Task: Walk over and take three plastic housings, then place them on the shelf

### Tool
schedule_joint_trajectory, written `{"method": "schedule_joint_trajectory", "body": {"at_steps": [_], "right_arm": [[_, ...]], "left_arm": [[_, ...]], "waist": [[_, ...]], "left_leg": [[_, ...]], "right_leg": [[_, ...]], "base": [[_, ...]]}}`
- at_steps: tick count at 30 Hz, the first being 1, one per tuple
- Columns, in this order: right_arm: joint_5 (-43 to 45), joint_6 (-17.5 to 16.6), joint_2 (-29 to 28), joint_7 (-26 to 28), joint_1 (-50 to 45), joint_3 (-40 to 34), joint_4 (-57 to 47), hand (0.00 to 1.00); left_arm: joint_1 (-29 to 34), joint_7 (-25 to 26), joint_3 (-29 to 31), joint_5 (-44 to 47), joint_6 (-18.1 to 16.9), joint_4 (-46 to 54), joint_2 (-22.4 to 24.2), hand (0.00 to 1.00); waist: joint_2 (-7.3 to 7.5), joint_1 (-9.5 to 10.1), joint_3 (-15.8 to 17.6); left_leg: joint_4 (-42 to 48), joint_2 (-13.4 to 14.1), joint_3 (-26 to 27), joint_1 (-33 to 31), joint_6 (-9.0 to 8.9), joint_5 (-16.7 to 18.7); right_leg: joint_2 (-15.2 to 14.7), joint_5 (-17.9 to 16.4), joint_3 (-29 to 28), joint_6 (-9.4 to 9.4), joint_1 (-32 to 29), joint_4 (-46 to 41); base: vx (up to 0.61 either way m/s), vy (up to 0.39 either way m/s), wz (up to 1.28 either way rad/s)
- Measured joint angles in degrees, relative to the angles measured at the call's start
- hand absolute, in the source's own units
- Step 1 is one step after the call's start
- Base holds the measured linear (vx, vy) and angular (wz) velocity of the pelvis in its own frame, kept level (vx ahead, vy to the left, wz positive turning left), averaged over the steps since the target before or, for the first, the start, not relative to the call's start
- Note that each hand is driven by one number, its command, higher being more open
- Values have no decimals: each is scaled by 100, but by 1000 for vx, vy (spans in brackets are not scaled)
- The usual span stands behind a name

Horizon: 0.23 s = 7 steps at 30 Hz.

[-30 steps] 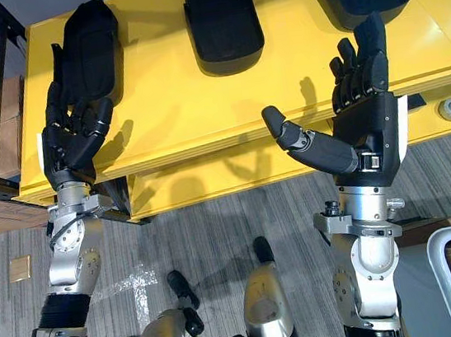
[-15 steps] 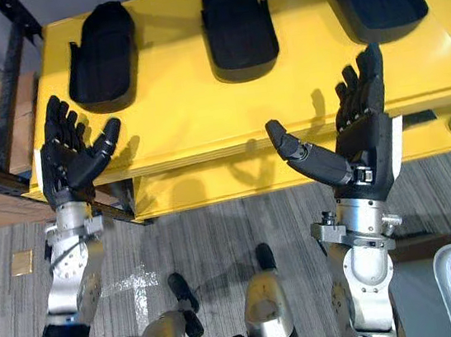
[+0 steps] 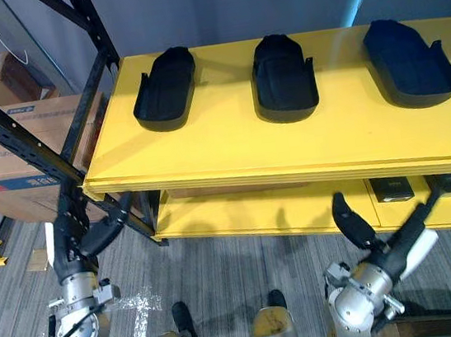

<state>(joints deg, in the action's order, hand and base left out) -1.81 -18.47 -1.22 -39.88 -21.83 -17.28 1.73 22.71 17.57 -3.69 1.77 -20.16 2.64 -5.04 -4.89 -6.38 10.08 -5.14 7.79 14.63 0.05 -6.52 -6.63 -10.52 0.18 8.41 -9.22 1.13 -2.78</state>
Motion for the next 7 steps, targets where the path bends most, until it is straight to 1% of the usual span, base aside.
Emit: {"method": "schedule_joint_trajectory", "body": {"at_steps": [2, 3, 4, 5, 6, 7], "right_arm": [[23, -73, -62, -268, -53, -209, 508, 100], [62, -133, -83, -424, -47, -318, 923, 100], [118, -174, -83, -471, -49, -358, 1168, 100], [304, -222, -95, -555, -47, -398, 1595, 100], [480, -254, -141, -573, -22, -448, 1989, 100], [573, -256, -161, -563, -6, -460, 2176, 100]], "left_arm": [[35, 69, -68, -20, -1, -624, 9, 100], [22, 127, -132, -16, -6, -1116, 8, 100], [18, 152, -170, -19, -5, -1400, 5, 100], [3, 201, -241, -20, -2, -1922, 7, 100], [-26, 206, -285, -15, 30, -2411, 9, 100], [-42, 210, -298, 2, 53, -2647, 11, 100]], "waist": [[23, -3, -111], [45, 6, -137], [88, 1, -163], [94, 2, -231], [113, 6, -234], [128, 11, -225]], "left_leg": [[0, 12, 41, 12, -22, 60], [0, 16, 58, 61, -29, 67], [0, 20, 58, 61, -29, 70], [0, 28, 63, 67, -30, 72], [0, 42, 71, 114, -40, 79], [0, 51, 79, 141, -50, 86]], "right_leg": [[6, -6, -29, 5, 1, 0], [10, -27, -32, 16, 42, -8], [12, -42, -28, 9, 43, -9], [20, -51, -29, 19, 49, -9], [33, -58, -30, 27, 92, -10], [40, -63, -31, 31, 113, -11]], "base": [[-8, 9, -8], [-3, 6, -5], [3, -1, -3], [0, 0, 0], [11, -8, -3], [0, 0, 0]]}}
